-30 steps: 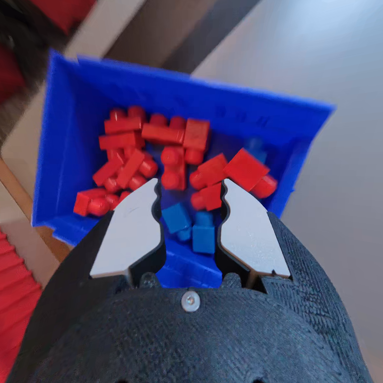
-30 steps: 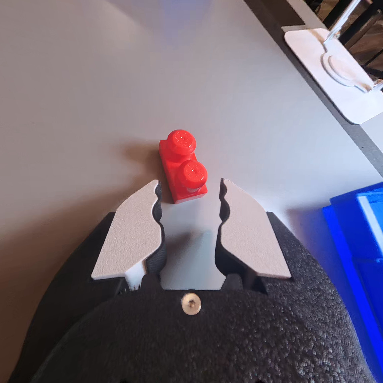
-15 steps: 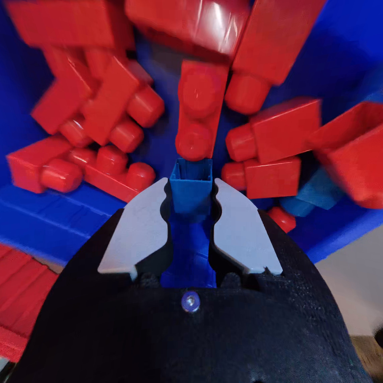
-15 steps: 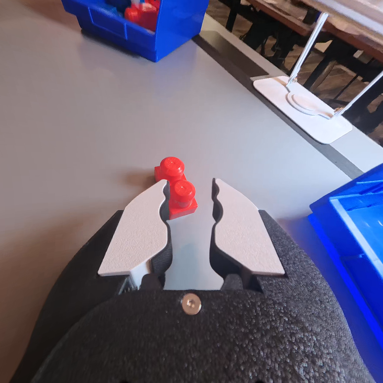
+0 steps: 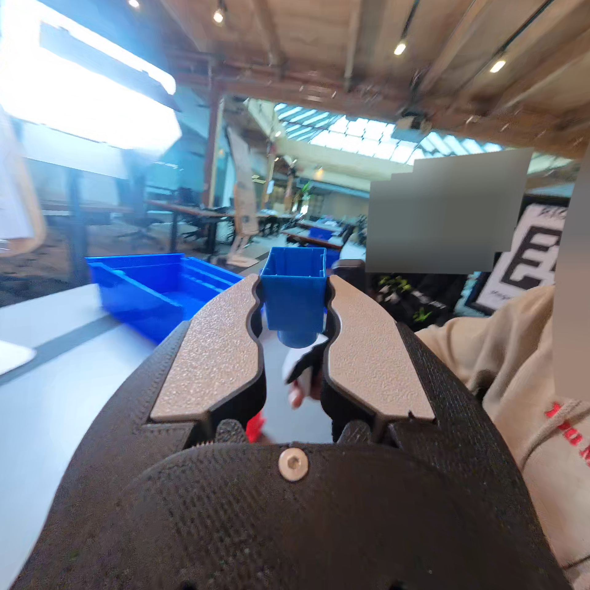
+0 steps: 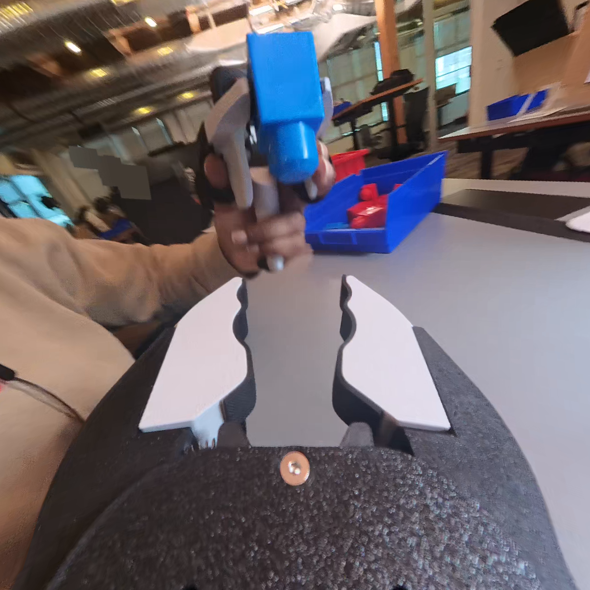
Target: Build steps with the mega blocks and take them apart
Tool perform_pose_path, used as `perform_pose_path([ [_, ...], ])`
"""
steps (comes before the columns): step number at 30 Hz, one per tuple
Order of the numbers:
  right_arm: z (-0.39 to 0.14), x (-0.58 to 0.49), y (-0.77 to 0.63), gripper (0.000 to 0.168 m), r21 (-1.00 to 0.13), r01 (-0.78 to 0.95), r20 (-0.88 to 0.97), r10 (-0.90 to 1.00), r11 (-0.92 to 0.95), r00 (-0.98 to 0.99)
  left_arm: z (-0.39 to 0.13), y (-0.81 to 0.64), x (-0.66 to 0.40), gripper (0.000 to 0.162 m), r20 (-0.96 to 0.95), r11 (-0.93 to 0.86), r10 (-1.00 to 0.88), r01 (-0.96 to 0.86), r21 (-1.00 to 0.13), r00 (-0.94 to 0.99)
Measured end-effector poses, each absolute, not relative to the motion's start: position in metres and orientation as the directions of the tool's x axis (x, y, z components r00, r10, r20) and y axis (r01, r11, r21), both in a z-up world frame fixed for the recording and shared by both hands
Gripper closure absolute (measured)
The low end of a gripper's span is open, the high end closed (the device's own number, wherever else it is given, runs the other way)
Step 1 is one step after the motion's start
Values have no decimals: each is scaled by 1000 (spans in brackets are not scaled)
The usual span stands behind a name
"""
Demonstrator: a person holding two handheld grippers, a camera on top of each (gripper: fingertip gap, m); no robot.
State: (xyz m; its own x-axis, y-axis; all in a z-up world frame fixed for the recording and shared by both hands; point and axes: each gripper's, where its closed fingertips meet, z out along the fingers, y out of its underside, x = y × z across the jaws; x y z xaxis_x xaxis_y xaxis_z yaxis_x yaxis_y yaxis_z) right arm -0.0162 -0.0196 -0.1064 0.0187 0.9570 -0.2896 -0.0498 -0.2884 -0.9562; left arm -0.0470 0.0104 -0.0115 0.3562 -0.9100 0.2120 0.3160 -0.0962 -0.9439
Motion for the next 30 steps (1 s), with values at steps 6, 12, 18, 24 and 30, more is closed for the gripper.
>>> perform_pose_path([
  [6,-100,-9,-28,142,-872,-83,-462,867,-482,-188,-63,-11,11,125,221,-156,-946,264,-952,237],
  [12,-71,34,7,165,-931,-200,-298,953,-304,-62,-109,-22,-2,126,191,-174,-954,95,-980,231],
  [18,-99,22,-4,116,-967,-49,-249,967,-252,-63,-105,-19,-6,126,243,-209,-949,176,-962,200],
  [24,-109,-2,-28,136,-964,-5,-262,957,-264,-123,-115,-29,5,126,223,-198,-959,148,-969,177],
  [30,-107,8,-14,136,-976,63,-213,975,-209,-63,-139,-21,10,125,181,-191,-952,-18,-981,246],
])
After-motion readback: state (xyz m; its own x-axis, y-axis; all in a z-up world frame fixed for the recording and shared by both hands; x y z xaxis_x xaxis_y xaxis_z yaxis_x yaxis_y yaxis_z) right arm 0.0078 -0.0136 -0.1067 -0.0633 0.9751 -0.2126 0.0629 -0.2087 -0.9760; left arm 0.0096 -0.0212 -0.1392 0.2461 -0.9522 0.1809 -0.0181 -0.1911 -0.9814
